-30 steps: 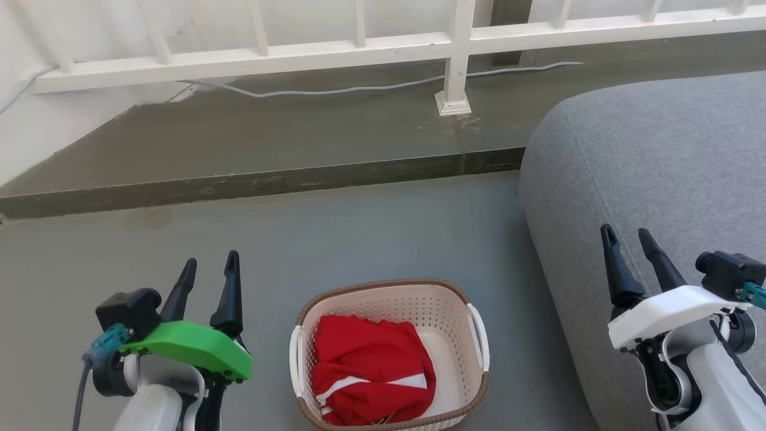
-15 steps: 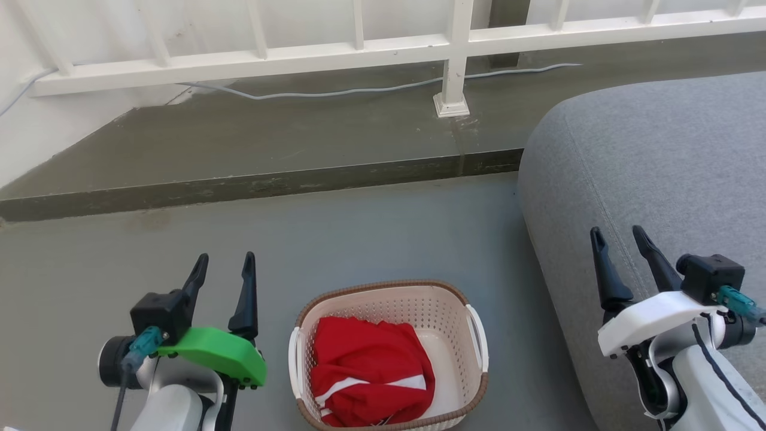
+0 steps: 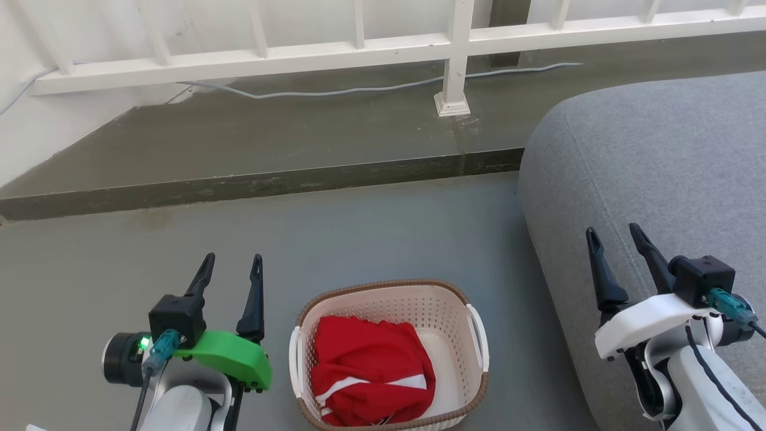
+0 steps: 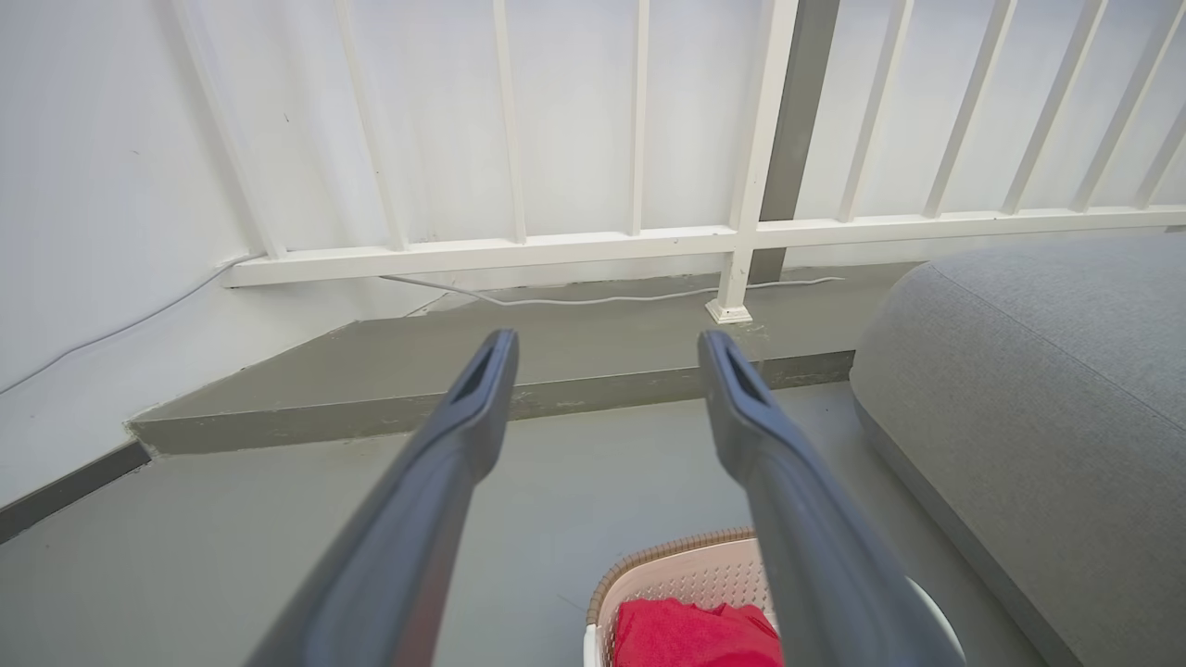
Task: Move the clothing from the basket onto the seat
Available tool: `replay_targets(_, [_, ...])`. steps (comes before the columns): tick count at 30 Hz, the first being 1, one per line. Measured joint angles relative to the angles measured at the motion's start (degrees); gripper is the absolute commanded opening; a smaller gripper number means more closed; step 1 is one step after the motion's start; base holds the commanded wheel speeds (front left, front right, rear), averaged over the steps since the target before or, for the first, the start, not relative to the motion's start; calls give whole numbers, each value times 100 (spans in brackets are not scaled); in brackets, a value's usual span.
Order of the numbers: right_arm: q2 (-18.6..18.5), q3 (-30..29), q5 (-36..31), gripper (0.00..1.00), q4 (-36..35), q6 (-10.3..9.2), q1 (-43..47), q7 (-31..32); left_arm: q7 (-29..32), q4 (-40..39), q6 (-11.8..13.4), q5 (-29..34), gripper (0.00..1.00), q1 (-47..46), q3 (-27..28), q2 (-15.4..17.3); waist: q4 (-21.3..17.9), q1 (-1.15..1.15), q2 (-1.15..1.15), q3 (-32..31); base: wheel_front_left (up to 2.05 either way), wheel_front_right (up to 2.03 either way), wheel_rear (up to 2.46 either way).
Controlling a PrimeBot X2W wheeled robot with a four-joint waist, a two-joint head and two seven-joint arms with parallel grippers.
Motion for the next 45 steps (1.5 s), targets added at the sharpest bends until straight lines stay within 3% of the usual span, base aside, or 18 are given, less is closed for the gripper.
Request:
replay_targets(25, [19,-76,-32,100,75,102,-24,0,10,136,1,0,100,-22,-8,-3,-5,0,0,73,0,0,0])
replay_targets(45, [4,-100,-104,100,-470,300,-755,-2,194,66,1,308,100,-438,-386,-136,-167,0,0,1140,0,0,0])
